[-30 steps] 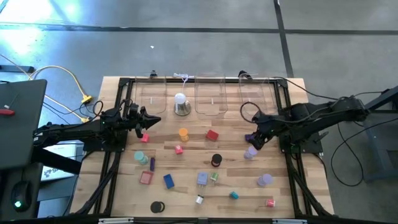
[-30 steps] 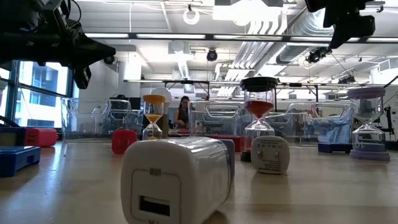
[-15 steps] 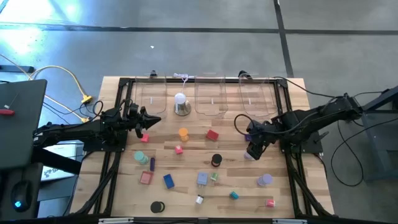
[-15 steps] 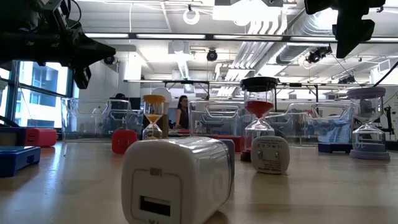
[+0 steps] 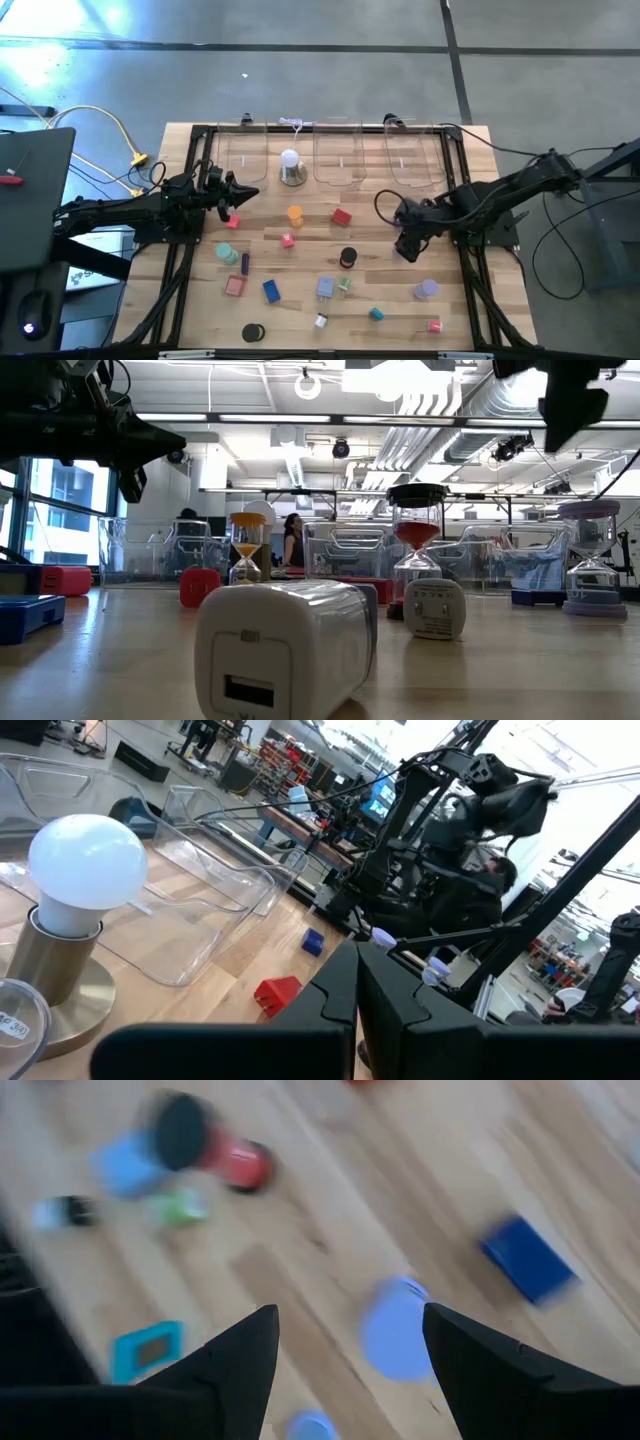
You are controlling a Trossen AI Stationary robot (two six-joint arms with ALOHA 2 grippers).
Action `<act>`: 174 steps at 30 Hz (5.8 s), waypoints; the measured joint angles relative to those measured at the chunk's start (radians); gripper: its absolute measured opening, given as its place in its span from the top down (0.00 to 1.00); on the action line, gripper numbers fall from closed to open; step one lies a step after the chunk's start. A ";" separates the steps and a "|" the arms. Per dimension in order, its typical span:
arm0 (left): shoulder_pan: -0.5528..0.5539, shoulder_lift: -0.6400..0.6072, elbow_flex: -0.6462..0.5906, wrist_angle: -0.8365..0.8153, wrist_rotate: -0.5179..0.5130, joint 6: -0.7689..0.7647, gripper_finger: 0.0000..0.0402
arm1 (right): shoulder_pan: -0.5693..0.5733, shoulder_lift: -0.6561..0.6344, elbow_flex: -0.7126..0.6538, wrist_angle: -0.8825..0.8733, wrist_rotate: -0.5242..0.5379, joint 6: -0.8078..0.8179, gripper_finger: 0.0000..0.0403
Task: Pick & Place Office items
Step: Put the top violet hourglass into the middle transparent bin
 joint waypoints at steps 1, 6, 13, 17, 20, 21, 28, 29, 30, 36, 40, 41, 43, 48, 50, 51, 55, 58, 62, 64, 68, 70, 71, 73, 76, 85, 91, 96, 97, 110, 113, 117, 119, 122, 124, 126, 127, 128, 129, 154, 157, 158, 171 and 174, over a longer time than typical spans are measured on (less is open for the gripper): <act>0.000 0.000 0.000 0.000 0.000 0.000 1.00 | 0.000 0.002 -0.001 -0.031 0.005 0.030 0.41; 0.000 0.000 0.000 0.000 0.000 0.000 1.00 | 0.000 0.031 -0.017 -0.052 -0.021 0.079 0.41; 0.000 0.000 0.000 0.000 0.000 0.000 1.00 | -0.005 0.111 -0.020 -0.062 -0.011 0.100 0.41; 0.000 0.000 0.000 0.000 0.000 0.000 1.00 | -0.024 0.153 -0.020 -0.067 -0.015 0.082 0.41; 0.000 0.000 0.000 0.000 0.000 0.000 1.00 | -0.034 0.179 -0.020 -0.065 -0.028 0.073 0.41; 0.000 0.000 0.000 0.000 0.000 0.000 1.00 | -0.034 0.186 -0.020 -0.061 -0.029 0.073 0.41; 0.000 0.000 0.000 0.000 0.000 0.000 1.00 | -0.040 0.196 -0.020 -0.081 -0.027 0.077 0.41; 0.000 0.000 0.000 0.000 0.000 0.000 1.00 | -0.040 0.197 -0.020 -0.081 -0.026 0.078 0.41; 0.000 0.000 0.000 0.000 0.000 0.000 1.00 | -0.040 0.197 -0.020 -0.083 -0.028 0.083 0.41; 0.000 0.000 0.000 0.000 0.000 0.000 1.00 | -0.040 0.197 -0.020 -0.088 -0.027 0.108 0.41; 0.000 0.000 0.000 0.000 0.000 0.000 1.00 | -0.040 0.197 -0.020 -0.089 -0.026 0.133 0.41; 0.000 0.000 0.000 0.000 0.000 0.000 1.00 | -0.040 0.197 -0.020 -0.088 -0.026 0.134 0.41; 0.000 0.000 0.000 0.000 0.000 0.000 1.00 | -0.040 0.197 -0.020 -0.088 -0.026 0.134 0.41; 0.000 0.000 0.000 0.000 0.000 0.000 1.00 | -0.040 0.197 -0.020 -0.088 -0.026 0.161 0.41; 0.000 0.000 0.000 0.000 0.000 0.000 1.00 | -0.040 0.197 -0.034 -0.074 -0.028 0.161 0.41; 0.000 0.000 0.000 0.000 0.000 0.000 1.00 | -0.040 0.197 -0.046 -0.065 -0.033 0.161 0.41; 0.000 0.000 0.000 0.000 0.000 0.000 1.00 | -0.039 0.197 -0.090 -0.017 -0.037 0.159 0.41; 0.000 0.000 0.000 0.000 0.000 0.000 1.00 | -0.040 0.197 -0.112 0.039 -0.047 0.155 0.41; 0.000 0.000 0.000 0.000 0.000 0.000 1.00 | -0.040 0.197 -0.137 0.048 -0.072 0.161 0.41; 0.000 0.000 0.000 0.000 0.000 0.000 1.00 | -0.039 0.197 -0.153 0.054 -0.086 0.163 0.41; 0.000 0.000 0.000 0.000 0.000 0.000 1.00 | -0.040 0.197 -0.171 0.088 -0.086 0.165 0.41; 0.000 0.000 0.000 0.000 0.000 0.000 1.00 | -0.040 0.197 -0.171 0.094 -0.079 0.147 0.41; 0.000 0.000 0.000 0.000 0.000 0.000 1.00 | -0.040 0.197 -0.171 0.094 -0.078 0.138 0.41; 0.000 0.000 0.000 0.000 0.000 0.000 1.00 | -0.040 0.197 -0.171 0.094 -0.077 0.136 0.41; 0.000 0.000 0.000 0.000 0.000 0.000 1.00 | -0.040 0.197 -0.171 0.093 -0.080 0.136 0.42; 0.000 0.000 0.000 0.000 0.000 0.000 1.00 | -0.040 0.197 -0.171 0.088 -0.090 0.124 0.55; 0.000 0.000 0.000 0.000 0.000 0.000 1.00 | -0.040 0.197 -0.171 0.097 -0.105 0.151 0.54; 0.000 0.000 0.000 0.000 0.000 0.000 1.00 | -0.031 0.197 -0.171 0.115 -0.109 0.153 0.52; 0.000 0.000 0.000 0.000 0.000 0.000 1.00 | -0.028 0.197 -0.171 0.120 -0.109 0.153 0.54; 0.000 0.000 0.000 0.000 0.000 0.000 1.00 | -0.017 0.197 -0.063 0.129 -0.113 0.048 0.55; 0.000 0.000 0.000 0.000 0.000 0.000 1.00 | -0.028 0.197 0.005 0.104 -0.109 0.007 0.55; 0.000 0.000 0.000 0.000 0.000 0.000 1.00 | -0.069 0.197 0.109 0.054 -0.103 -0.071 0.55; 0.000 0.000 0.000 0.000 0.000 0.000 1.00 | -0.096 0.197 0.162 0.024 -0.089 -0.112 0.55; 0.000 0.000 0.000 0.000 0.000 0.000 1.00 | -0.153 0.197 0.232 0.001 -0.080 -0.194 0.55; 0.000 0.000 0.000 0.000 0.000 0.000 1.00 | -0.198 0.197 0.269 0.001 -0.079 -0.250 0.55; 0.000 0.000 0.000 0.000 0.000 0.000 1.00 | -0.251 0.197 0.302 0.001 -0.079 -0.301 0.55; 0.000 0.000 0.000 0.000 0.000 0.000 1.00 | -0.280 0.197 0.317 0.002 -0.079 -0.328 0.55; 0.000 0.000 0.000 0.000 0.000 0.000 1.00 | -0.308 0.208 0.333 0.001 -0.078 -0.362 0.55; 0.000 0.000 0.000 0.000 0.000 0.000 1.00 | -0.332 0.222 0.352 -0.002 -0.077 -0.398 0.55; 0.000 0.000 0.000 0.000 0.000 0.000 1.00 | -0.864 0.852 1.159 -0.226 -0.164 -0.801 0.54; 0.000 0.000 0.000 0.000 0.000 0.000 1.00 | -0.916 0.900 1.158 -0.228 -0.187 -0.803 0.52; 0.000 0.000 0.000 0.000 0.000 0.000 1.00 | -0.930 0.915 1.158 -0.226 -0.192 -0.803 0.52; 0.000 0.000 0.000 0.000 0.000 0.000 1.00 | -0.972 1.077 1.158 -0.215 -0.155 -0.839 0.49; 0.000 0.000 0.000 0.000 0.000 0.000 1.00 | -0.978 1.107 1.158 -0.206 -0.128 -0.846 0.52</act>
